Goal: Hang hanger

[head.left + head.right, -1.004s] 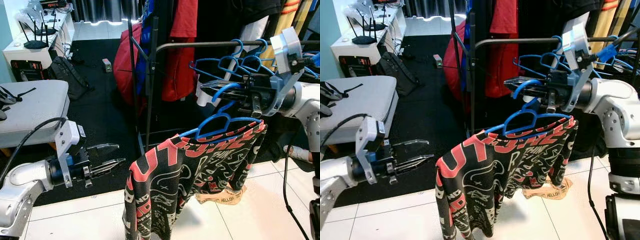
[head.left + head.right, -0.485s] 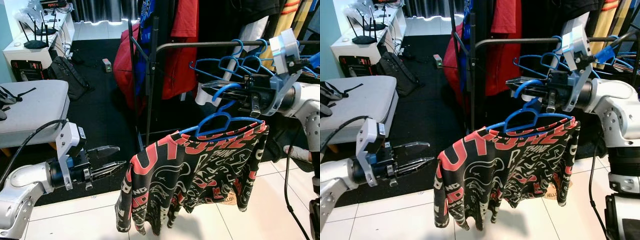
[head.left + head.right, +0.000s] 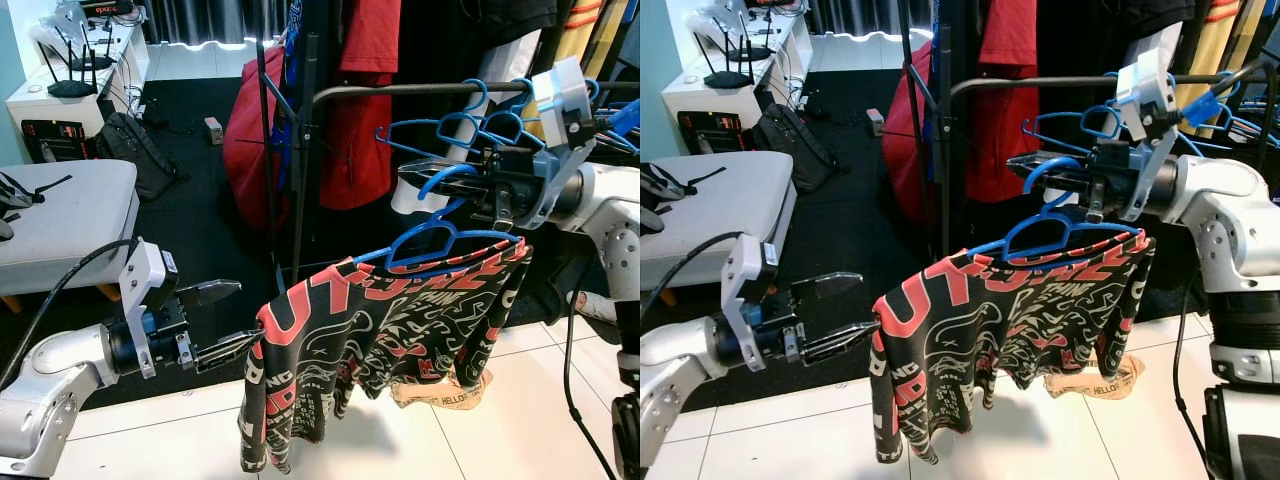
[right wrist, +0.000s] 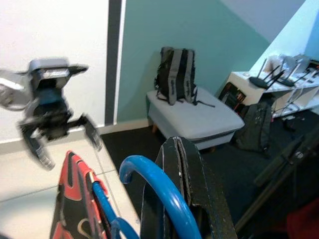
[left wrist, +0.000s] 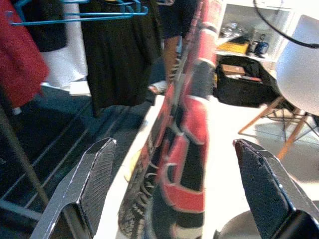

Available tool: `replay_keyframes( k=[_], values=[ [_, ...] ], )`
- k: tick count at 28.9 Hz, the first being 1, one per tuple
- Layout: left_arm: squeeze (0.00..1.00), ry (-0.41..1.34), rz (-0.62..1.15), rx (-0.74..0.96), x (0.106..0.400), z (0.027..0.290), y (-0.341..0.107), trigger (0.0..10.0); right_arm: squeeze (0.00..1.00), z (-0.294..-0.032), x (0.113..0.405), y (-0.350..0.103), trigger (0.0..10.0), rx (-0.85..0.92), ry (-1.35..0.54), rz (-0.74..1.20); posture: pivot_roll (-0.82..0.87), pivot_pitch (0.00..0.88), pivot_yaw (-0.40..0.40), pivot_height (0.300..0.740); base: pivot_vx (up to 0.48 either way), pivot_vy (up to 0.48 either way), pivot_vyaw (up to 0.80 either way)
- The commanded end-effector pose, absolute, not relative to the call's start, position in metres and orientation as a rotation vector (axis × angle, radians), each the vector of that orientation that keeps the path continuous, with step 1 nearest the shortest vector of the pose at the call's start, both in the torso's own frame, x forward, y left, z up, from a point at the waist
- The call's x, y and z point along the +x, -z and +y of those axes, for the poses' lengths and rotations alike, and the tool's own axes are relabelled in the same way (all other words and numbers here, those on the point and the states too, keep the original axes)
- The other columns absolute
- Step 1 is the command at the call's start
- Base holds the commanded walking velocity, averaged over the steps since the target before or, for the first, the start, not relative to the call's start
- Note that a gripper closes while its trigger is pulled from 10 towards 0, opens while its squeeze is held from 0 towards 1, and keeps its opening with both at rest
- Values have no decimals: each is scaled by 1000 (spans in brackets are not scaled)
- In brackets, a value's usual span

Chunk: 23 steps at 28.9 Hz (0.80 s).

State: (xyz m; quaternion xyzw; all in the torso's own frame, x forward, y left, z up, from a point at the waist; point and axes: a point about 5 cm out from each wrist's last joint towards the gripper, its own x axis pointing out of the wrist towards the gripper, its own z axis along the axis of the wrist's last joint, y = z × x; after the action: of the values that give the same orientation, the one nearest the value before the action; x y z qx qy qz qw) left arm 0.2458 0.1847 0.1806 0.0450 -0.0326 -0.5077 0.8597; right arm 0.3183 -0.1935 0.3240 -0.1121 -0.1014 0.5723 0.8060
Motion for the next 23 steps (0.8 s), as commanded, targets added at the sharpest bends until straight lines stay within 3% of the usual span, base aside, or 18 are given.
replay_keyframes(
  k=[1, 23],
  values=[
    [0, 1075, -56, 86, 243, 182, -177, 10000, 0, -193, 316, -335, 0, -262, -1221, -268, 0, 19, -38, 740, 0, 0, 0],
    [0, 1102, -55, 62, 242, 166, -176, 10000, 0, -184, 324, -340, 0, -250, -1200, -301, -1, 27, -43, 740, 0, 0, 0]
  ],
)
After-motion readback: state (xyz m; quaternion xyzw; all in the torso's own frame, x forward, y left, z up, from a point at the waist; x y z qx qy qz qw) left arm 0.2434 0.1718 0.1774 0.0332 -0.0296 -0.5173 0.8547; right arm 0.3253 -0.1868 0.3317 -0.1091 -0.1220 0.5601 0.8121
